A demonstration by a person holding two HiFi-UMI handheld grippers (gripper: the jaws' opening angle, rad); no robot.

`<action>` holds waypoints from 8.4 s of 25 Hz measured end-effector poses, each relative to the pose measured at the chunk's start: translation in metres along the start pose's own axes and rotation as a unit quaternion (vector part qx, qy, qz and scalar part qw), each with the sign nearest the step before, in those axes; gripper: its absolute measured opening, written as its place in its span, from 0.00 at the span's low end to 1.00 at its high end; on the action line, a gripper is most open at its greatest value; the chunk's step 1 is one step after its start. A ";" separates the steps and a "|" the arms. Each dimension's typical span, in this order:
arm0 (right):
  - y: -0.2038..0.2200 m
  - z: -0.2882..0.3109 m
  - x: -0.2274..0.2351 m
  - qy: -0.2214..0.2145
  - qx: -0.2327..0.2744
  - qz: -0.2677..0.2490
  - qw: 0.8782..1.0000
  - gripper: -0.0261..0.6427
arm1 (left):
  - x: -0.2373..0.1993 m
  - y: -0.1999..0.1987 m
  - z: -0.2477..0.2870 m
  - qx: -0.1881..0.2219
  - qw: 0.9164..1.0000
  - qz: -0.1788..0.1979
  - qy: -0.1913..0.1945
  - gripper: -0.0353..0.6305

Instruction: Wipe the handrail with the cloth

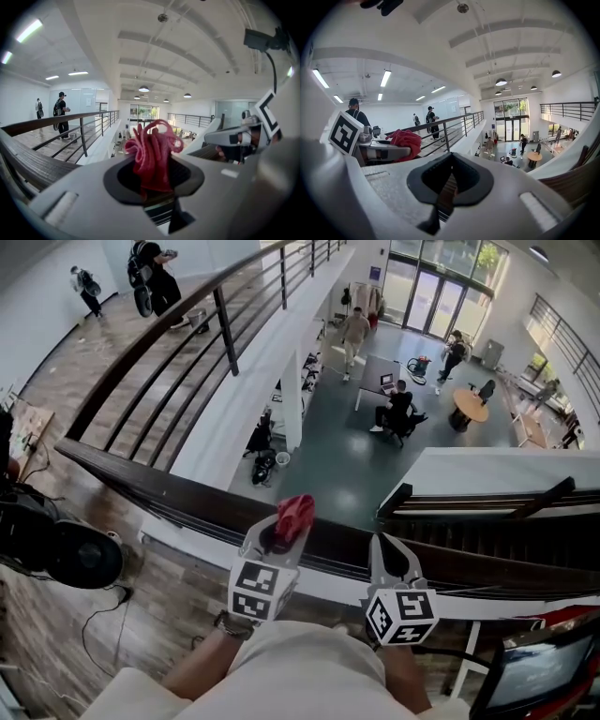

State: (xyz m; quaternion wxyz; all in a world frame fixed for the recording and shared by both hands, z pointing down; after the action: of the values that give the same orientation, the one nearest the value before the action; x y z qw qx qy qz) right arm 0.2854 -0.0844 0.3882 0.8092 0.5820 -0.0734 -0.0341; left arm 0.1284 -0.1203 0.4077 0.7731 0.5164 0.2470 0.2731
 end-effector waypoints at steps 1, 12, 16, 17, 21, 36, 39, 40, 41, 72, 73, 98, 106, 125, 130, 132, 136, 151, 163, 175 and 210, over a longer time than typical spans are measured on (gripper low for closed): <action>0.001 0.000 0.000 -0.003 -0.001 0.000 1.000 0.04 | 0.002 0.000 0.001 0.001 1.000 -0.001 0.000 0.24; 0.012 -0.006 0.009 0.006 -0.025 0.004 1.000 0.04 | 0.023 -0.005 0.012 -0.007 1.000 0.005 0.022 0.25; 0.009 -0.009 0.012 0.014 -0.023 0.001 1.000 0.04 | 0.035 -0.008 0.016 -0.019 0.999 0.009 0.042 0.25; 0.009 -0.010 0.012 0.015 -0.023 -0.001 1.000 0.04 | 0.039 -0.008 0.017 -0.020 0.999 0.010 0.044 0.25; 0.011 -0.012 0.013 0.016 -0.024 -0.001 1.000 0.04 | 0.044 -0.008 0.019 -0.020 0.998 0.014 0.049 0.25; 0.022 -0.005 0.000 0.025 -0.035 -0.010 0.999 0.04 | 0.034 -0.001 0.019 -0.022 0.998 0.019 0.064 0.25; 0.025 -0.004 -0.001 0.027 -0.038 -0.009 0.999 0.04 | 0.030 -0.002 0.019 -0.021 0.998 0.020 0.062 0.25; 0.025 -0.003 -0.001 0.027 -0.039 -0.007 0.999 0.04 | 0.029 -0.002 0.018 -0.021 0.998 0.020 0.060 0.25; 0.025 -0.003 -0.002 0.026 -0.040 -0.006 0.999 0.04 | 0.027 -0.002 0.017 -0.021 0.998 0.021 0.059 0.25; 0.030 0.011 -0.038 -0.004 -0.034 -0.009 0.999 0.04 | -0.036 0.019 -0.022 -0.004 1.000 0.001 -0.006 0.25; 0.029 0.010 -0.037 -0.004 -0.033 -0.009 0.999 0.04 | -0.034 0.018 -0.022 -0.007 1.000 0.005 -0.006 0.25; 0.041 0.007 -0.043 -0.006 -0.034 -0.002 0.999 0.04 | -0.005 0.037 -0.038 -0.006 1.000 0.027 0.000 0.25; 0.031 -0.002 -0.041 -0.009 -0.029 -0.006 1.000 0.04 | 0.002 0.024 -0.038 -0.002 0.999 0.034 -0.003 0.25; 0.021 0.005 -0.042 -0.013 -0.024 0.016 0.999 0.04 | 0.005 0.028 -0.039 -0.011 0.999 0.033 0.009 0.25; 0.023 0.007 -0.044 -0.021 -0.025 0.023 0.999 0.04 | 0.004 0.032 -0.039 -0.017 0.999 0.029 0.007 0.25; 0.022 0.007 -0.044 -0.026 -0.024 0.021 0.999 0.04 | 0.005 0.032 -0.040 -0.019 0.999 0.026 0.006 0.25; 0.021 0.006 -0.046 -0.037 -0.012 0.009 0.999 0.04 | 0.003 0.032 -0.042 -0.019 1.000 0.021 0.000 0.25; 0.021 0.006 -0.052 -0.036 0.018 -0.008 0.999 0.04 | 0.001 0.033 -0.045 0.022 0.999 0.033 -0.029 0.25; 0.026 0.016 -0.049 -0.041 0.011 0.003 0.999 0.04 | 0.000 0.040 -0.035 0.033 0.998 0.036 -0.042 0.25; 0.026 0.012 -0.050 -0.044 0.021 0.008 0.999 0.04 | 0.000 0.046 -0.039 0.054 0.996 0.047 -0.058 0.25; 0.041 -0.007 -0.026 -0.013 -0.012 0.012 1.000 0.04 | 0.019 0.062 -0.022 0.038 0.999 0.026 -0.026 0.24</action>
State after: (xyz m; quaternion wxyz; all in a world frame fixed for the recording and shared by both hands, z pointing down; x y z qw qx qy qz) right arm 0.2595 -0.0612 0.4224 0.8152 0.5711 -0.0904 -0.0327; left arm 0.1174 -0.0729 0.4556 0.7519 0.5582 0.2239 0.2700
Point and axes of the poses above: the fingertips, and each gripper's own axes: z forward along the fingers, x to its right, y out of its underside, the point moved 2 cm from there along -z, backward along the fingers, and after that the axes turned 8 degrees about y, right-handed, at the moved point
